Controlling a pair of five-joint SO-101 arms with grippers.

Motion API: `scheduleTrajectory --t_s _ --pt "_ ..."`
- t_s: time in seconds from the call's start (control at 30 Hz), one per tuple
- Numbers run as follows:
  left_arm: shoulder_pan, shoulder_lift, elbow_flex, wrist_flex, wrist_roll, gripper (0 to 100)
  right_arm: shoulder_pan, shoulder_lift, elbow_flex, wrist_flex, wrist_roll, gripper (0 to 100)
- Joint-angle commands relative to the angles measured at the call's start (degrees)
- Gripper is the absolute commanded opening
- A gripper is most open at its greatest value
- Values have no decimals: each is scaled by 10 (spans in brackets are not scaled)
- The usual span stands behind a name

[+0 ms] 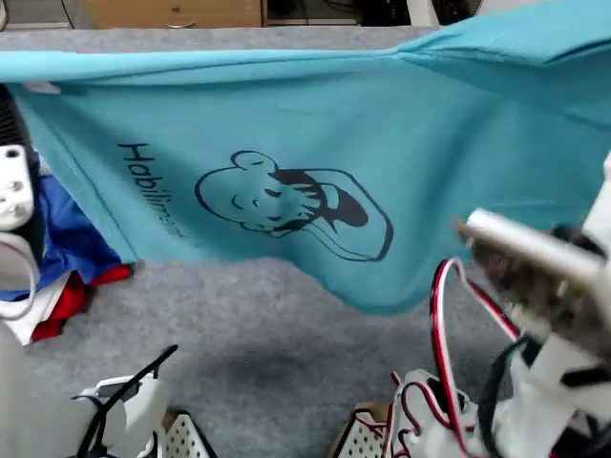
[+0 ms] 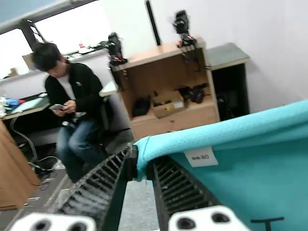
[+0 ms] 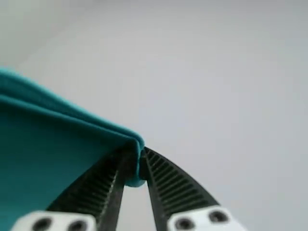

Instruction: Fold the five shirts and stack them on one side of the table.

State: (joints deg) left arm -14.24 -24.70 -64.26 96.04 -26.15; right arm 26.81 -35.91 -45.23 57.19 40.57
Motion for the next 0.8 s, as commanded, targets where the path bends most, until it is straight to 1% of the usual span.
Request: scheduleTrajectory --t_s 0.0,0.17,0.3,0.57,0.63,0.77 --pt "-31 0 -11 2 -2 19 3 0 -36 -14 14 2" --pt "-28 -1 -15 47 -2 19 3 0 -79 26 33 2" --pt "-30 -1 -11 47 -1 19 3 0 -103 68 50 2" --pt "-28 -1 -11 47 -1 19 3 0 -156 131 53 2" --pt "-31 -1 -8 48 -1 19 3 0 -156 153 63 2" --pt "-32 -2 62 48 -3 19 3 7 -147 207 76 2"
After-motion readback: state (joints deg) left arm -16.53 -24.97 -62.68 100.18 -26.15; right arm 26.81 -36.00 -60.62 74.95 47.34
